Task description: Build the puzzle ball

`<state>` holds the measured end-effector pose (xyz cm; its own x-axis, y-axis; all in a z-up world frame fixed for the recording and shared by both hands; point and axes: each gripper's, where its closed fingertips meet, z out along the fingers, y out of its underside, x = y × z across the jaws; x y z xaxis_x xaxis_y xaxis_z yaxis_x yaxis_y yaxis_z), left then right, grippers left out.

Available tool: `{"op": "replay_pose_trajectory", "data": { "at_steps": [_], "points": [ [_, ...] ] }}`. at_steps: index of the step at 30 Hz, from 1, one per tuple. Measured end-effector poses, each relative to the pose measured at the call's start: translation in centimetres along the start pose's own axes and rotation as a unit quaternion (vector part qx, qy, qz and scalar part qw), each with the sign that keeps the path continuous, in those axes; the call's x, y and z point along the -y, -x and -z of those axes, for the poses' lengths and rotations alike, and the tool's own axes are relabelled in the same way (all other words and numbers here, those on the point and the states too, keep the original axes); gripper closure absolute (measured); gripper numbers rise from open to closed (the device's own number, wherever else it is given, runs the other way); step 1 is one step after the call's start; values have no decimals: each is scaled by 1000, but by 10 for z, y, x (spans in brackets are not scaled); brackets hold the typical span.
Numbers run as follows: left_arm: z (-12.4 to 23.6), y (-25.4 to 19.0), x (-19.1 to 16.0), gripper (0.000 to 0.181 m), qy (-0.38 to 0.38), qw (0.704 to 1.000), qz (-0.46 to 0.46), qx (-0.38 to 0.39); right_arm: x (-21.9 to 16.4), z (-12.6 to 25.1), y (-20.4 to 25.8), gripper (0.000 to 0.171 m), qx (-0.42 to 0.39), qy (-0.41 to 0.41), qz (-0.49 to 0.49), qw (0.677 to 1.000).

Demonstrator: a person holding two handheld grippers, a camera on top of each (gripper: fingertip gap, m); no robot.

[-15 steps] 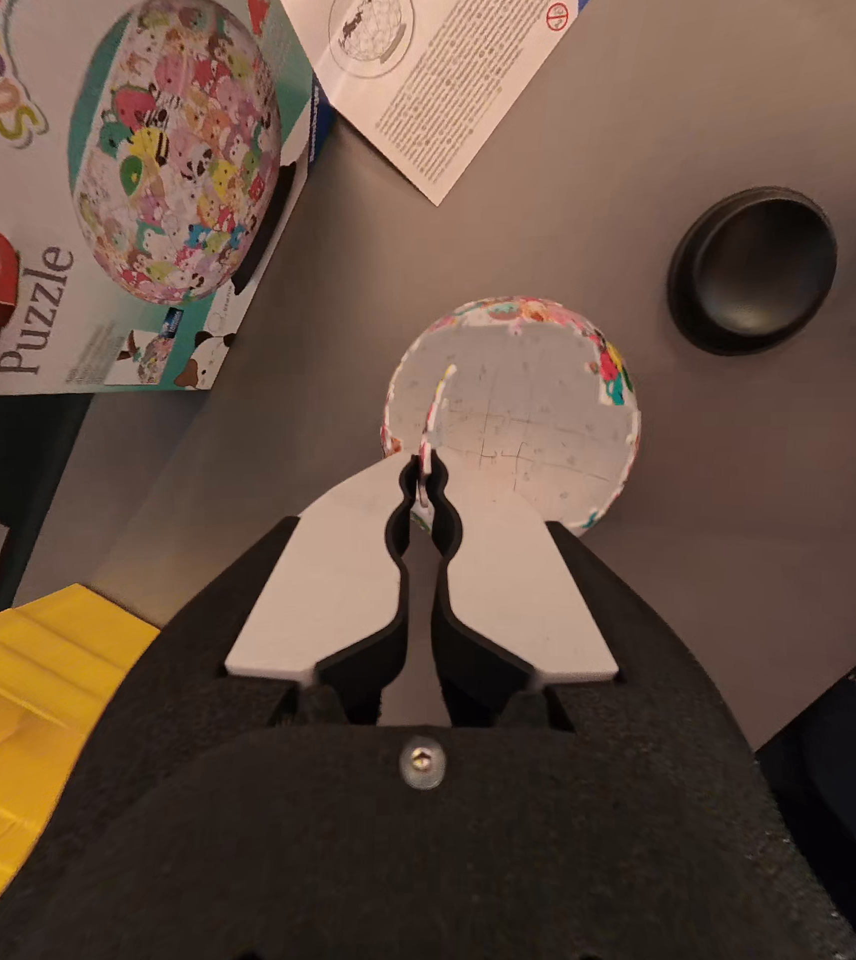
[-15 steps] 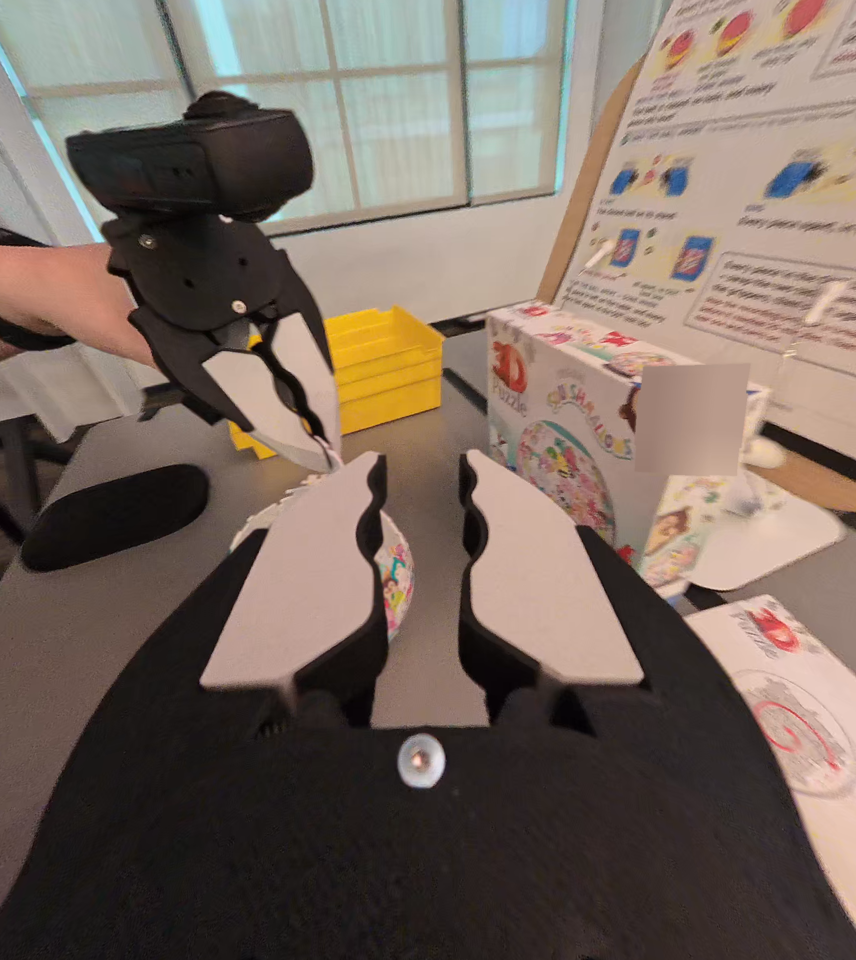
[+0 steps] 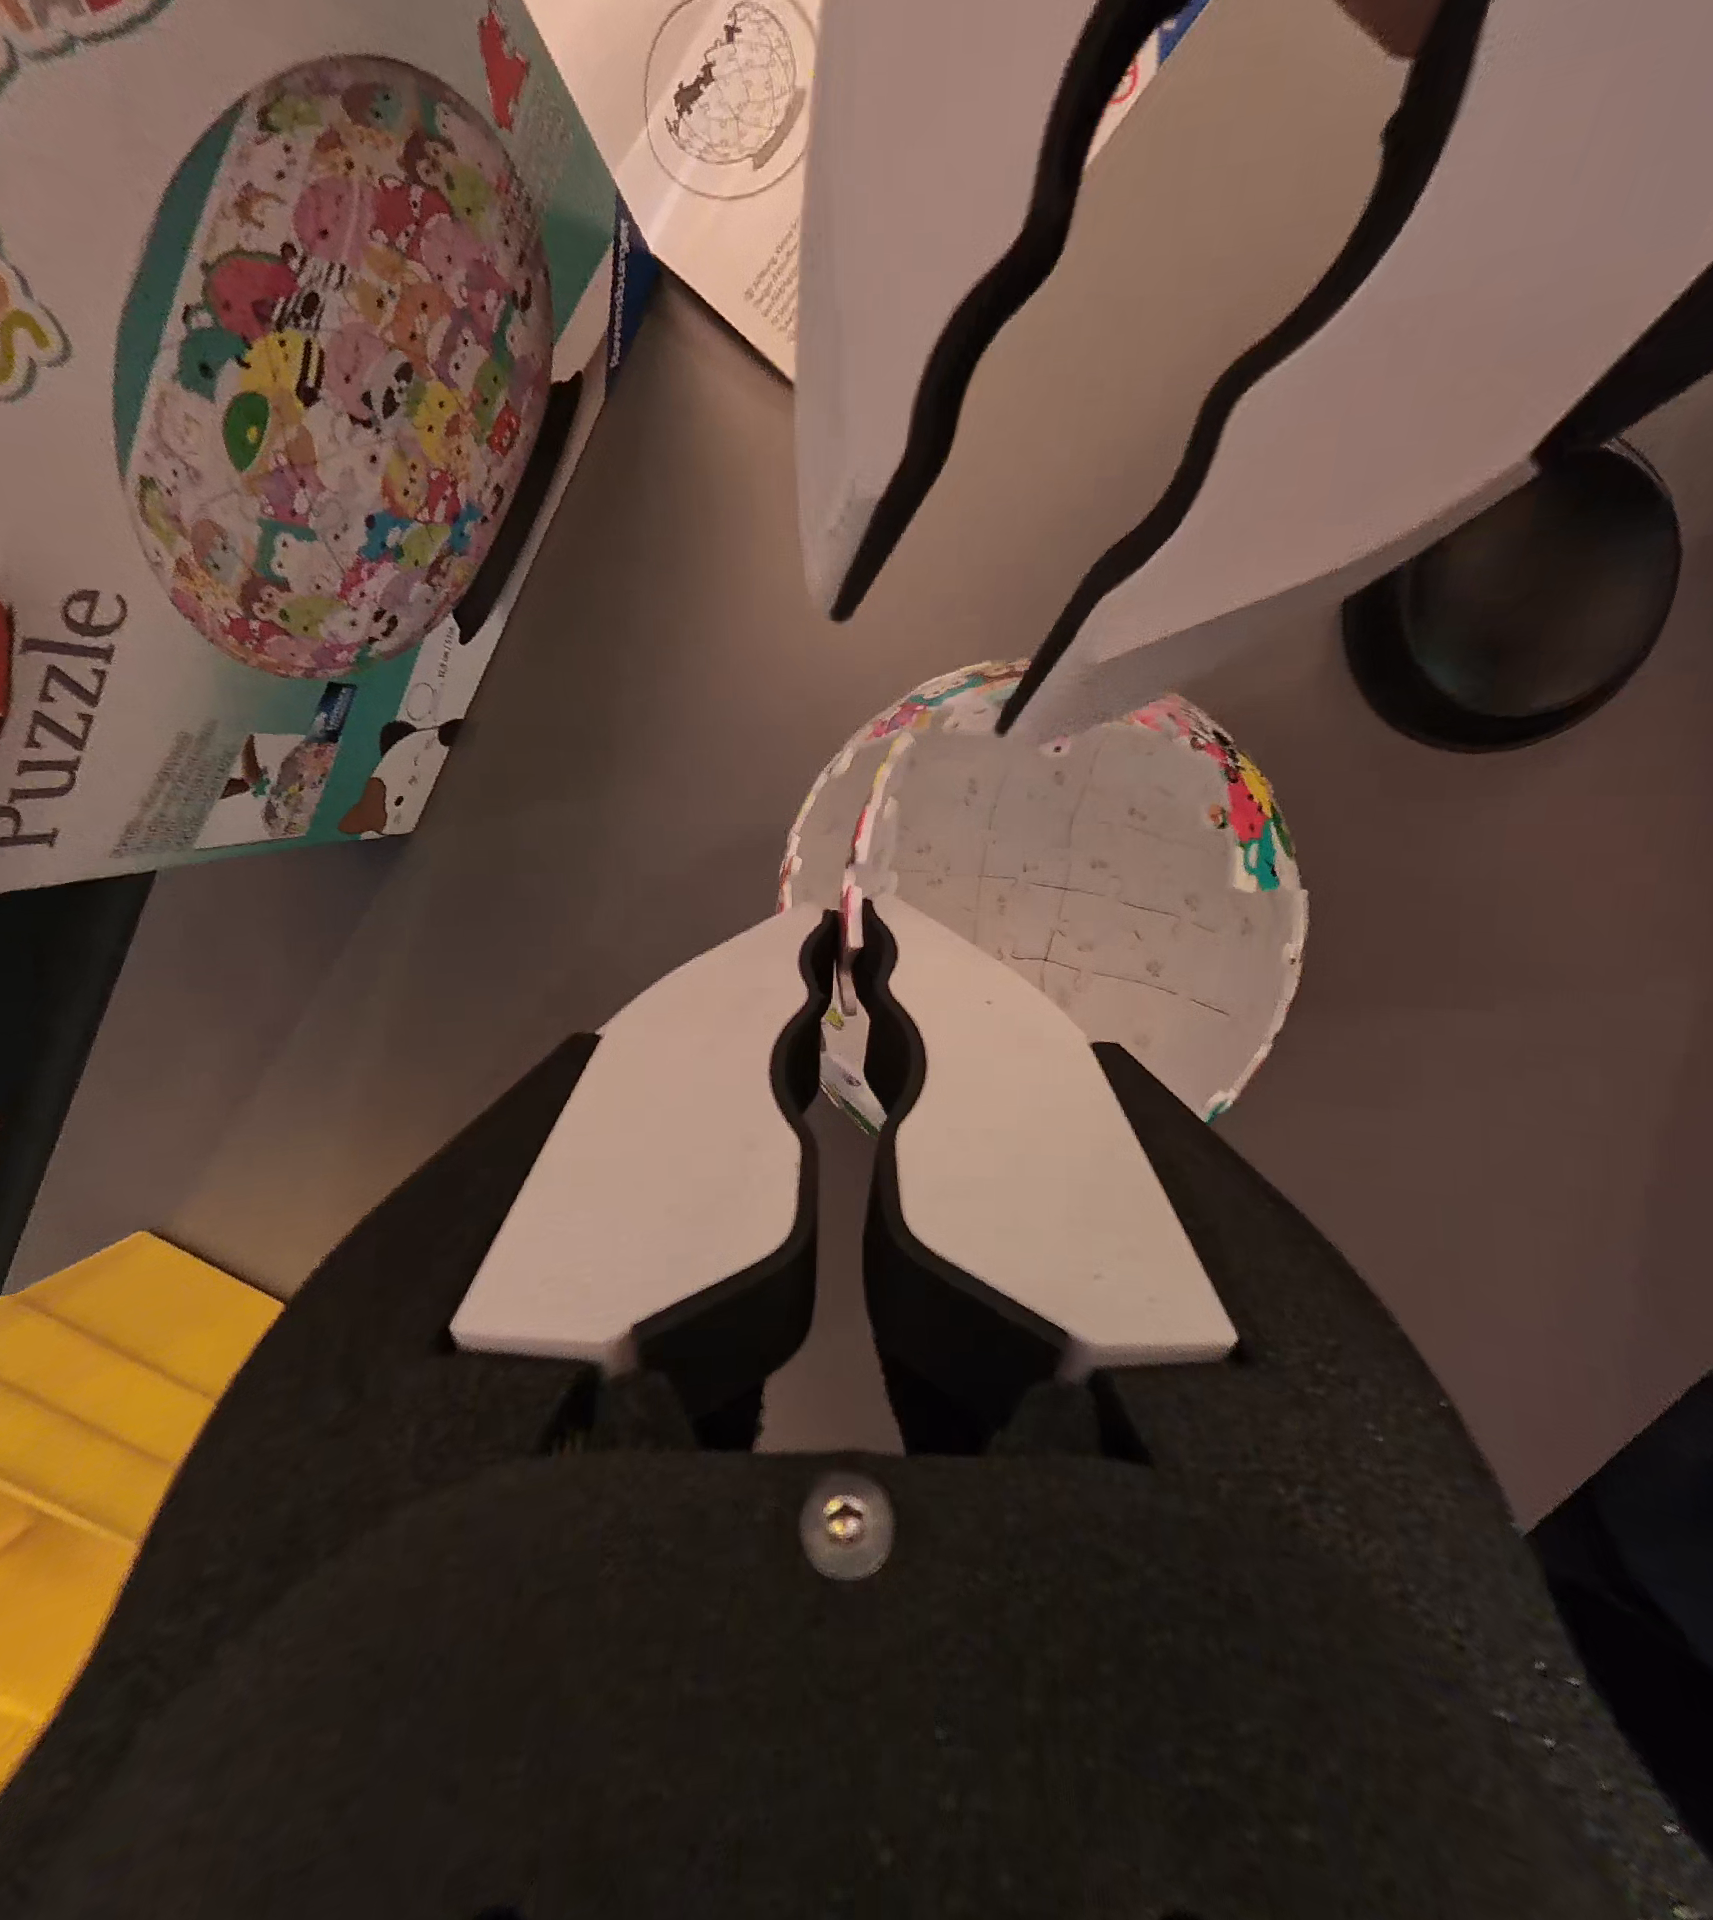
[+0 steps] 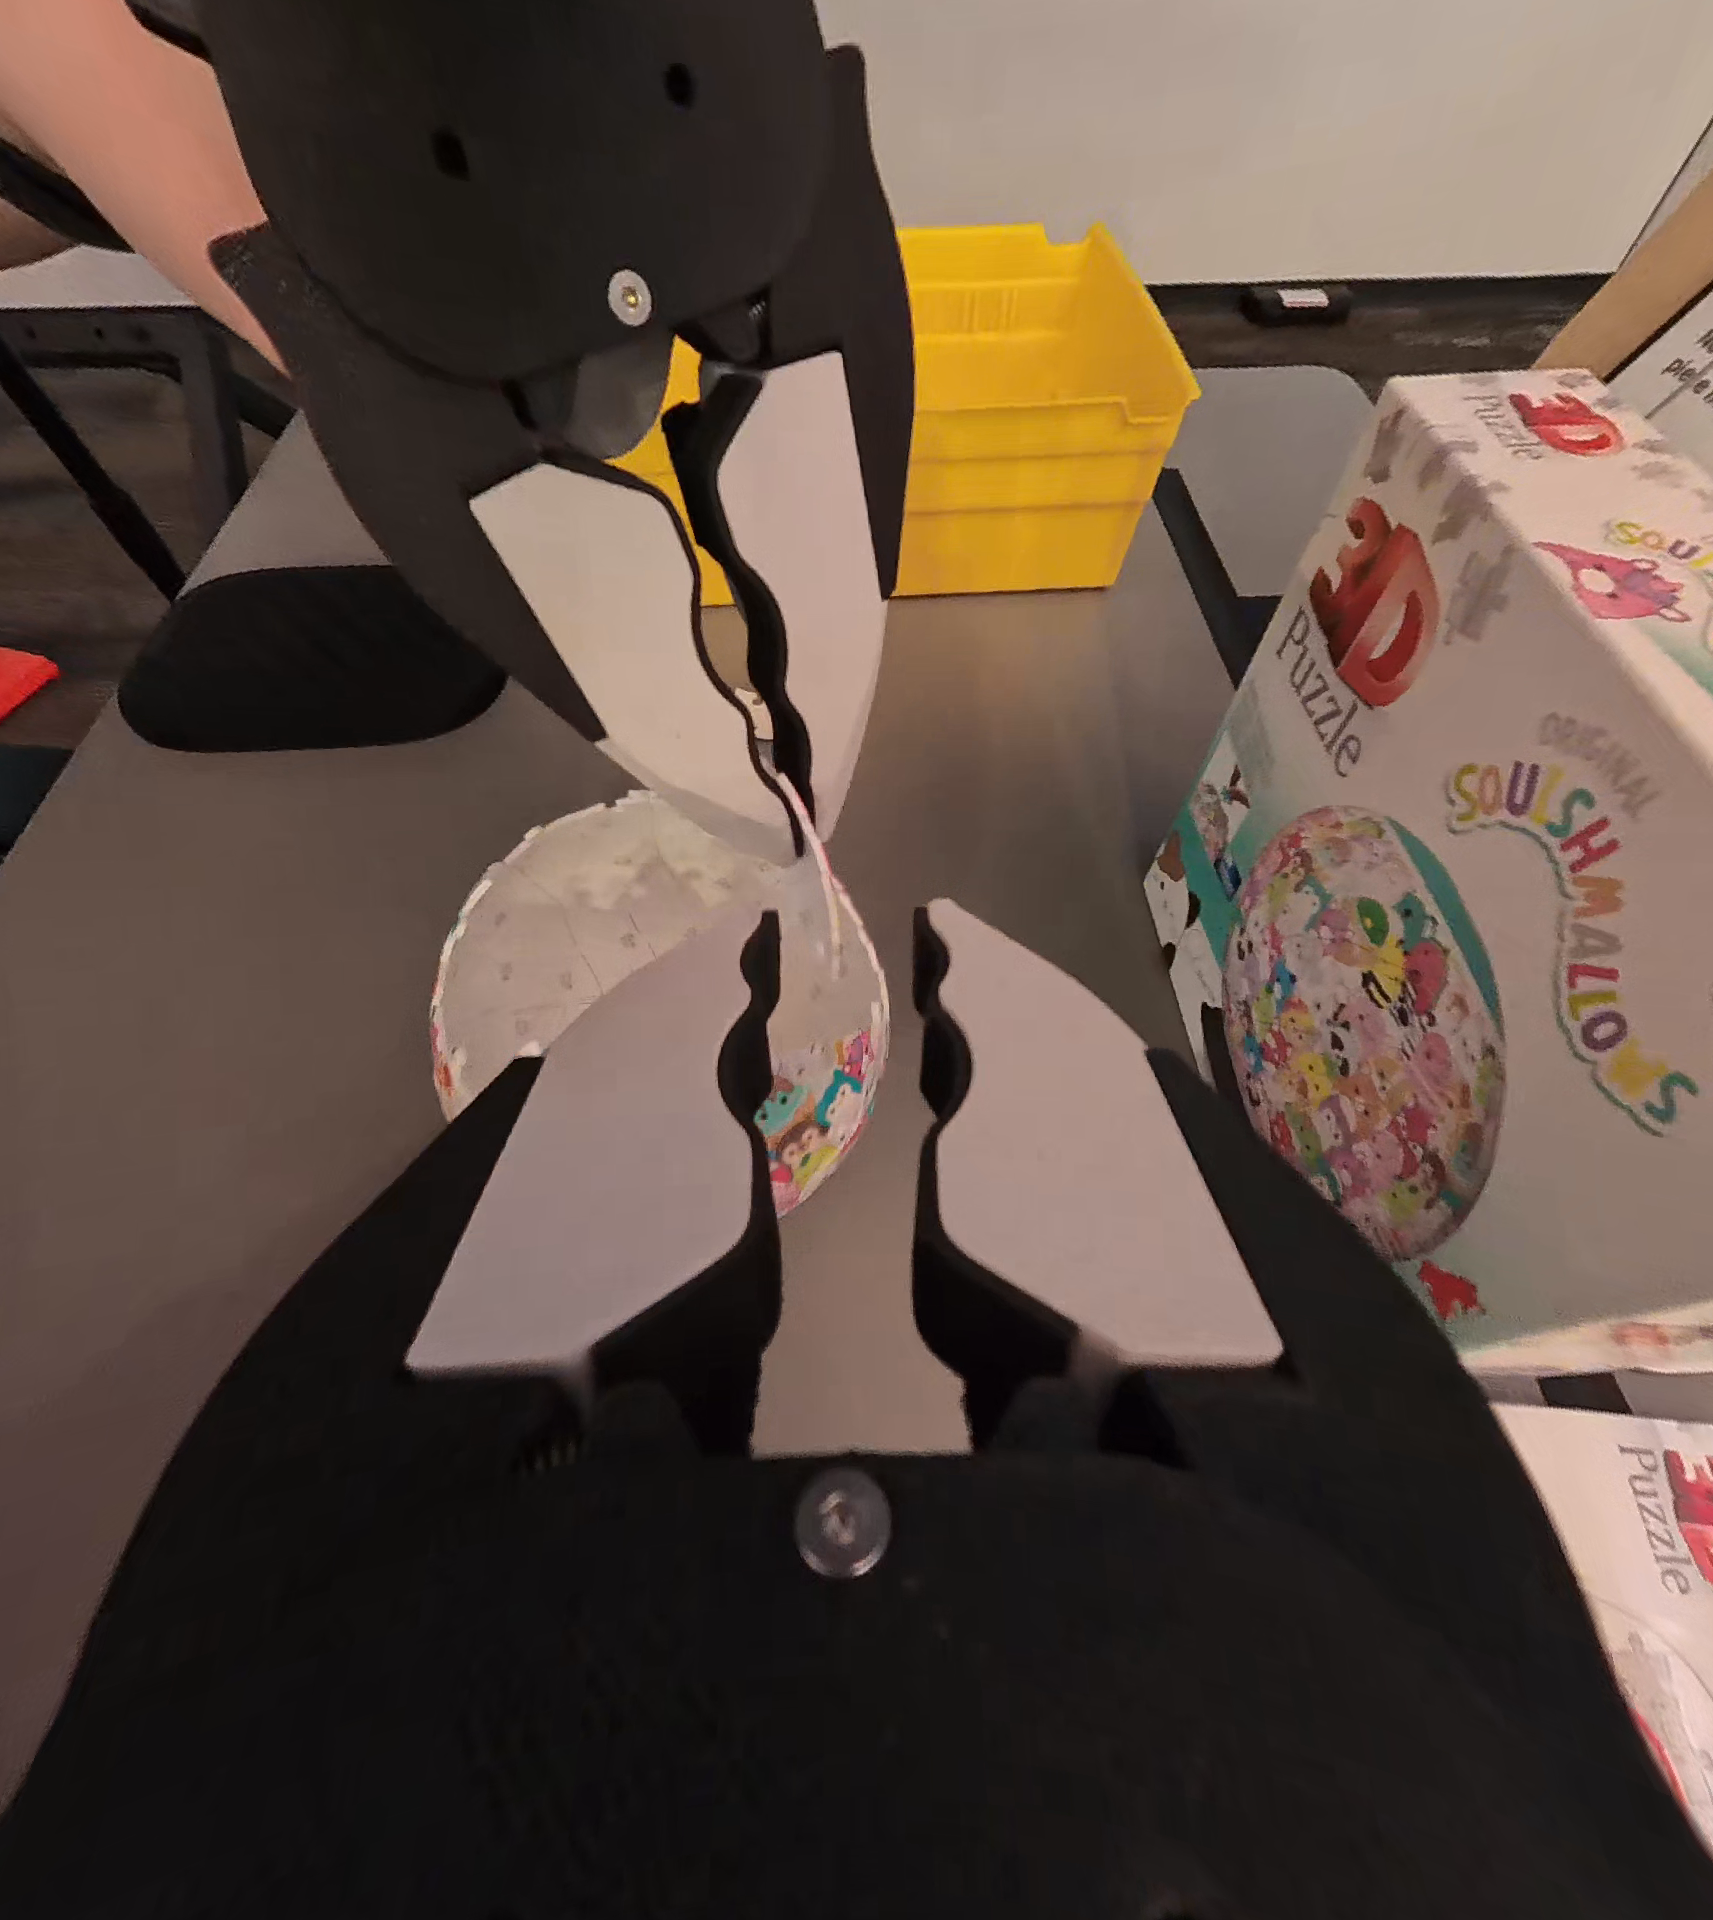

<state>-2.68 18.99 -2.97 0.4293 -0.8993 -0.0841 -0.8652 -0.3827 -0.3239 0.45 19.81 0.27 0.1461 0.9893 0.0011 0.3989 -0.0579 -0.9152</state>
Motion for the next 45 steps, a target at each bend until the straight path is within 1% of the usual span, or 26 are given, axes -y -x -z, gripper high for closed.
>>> {"op": "replay_pose_trajectory", "data": {
  "at_steps": [5, 12, 17, 22, 26, 27, 29, 30, 35, 38, 39, 42, 44, 45],
  "points": [
    [0, 3, 2, 179, -10, 1000, -4, 4, -4, -8, -3, 146, -11, 13, 17, 1000],
    [-2, 2, 1, 179, -12, 1000, -22, 16, -13, -19, 0, 152, 13, 24, 5, 1000],
    [-5, 1, -1, 179, -6, 999, -36, 27, -15, -21, -1, 153, 11, 28, 3, 1000],
    [-5, 0, 3, 179, -15, 999, -32, 21, -20, -26, -2, 162, -1, 50, 14, 999],
    [-5, 1, 3, 178, -15, 999, -34, 23, -22, -29, 2, 168, 15, 52, 8, 998],
    [-5, 1, 3, 174, -16, 999, -31, 22, -23, -29, 3, 168, 17, 55, 5, 998],
    [-3, 0, 3, 148, -17, 999, -25, 19, -23, -29, 2, 168, 13, 55, 8, 998],
    [0, 1, 4, 140, -25, 999, -23, 17, -22, -29, 1, 169, 12, 54, 7, 998],
    [35, 8, 18, 135, -120, 993, 5, 3, -21, -25, 2, 168, 11, 46, 15, 999],
    [53, 8, 27, 135, -198, 980, 15, -31, -25, -23, -3, 168, 0, 52, 19, 998],
    [57, 12, 30, 134, -218, 975, 15, -29, -25, -23, -4, 168, -1, 49, 21, 999],
    [68, 33, 42, 120, -279, 960, 11, 22, -22, -22, -1, 168, 2, 41, 34, 999],
    [83, 39, 53, 108, -342, 939, 0, 46, -21, -21, 0, 168, 3, 45, 34, 998],
    [90, 43, 56, 108, -371, 927, -4, 59, -21, -21, 0, 168, 2, 47, 36, 998]
  ]
}}
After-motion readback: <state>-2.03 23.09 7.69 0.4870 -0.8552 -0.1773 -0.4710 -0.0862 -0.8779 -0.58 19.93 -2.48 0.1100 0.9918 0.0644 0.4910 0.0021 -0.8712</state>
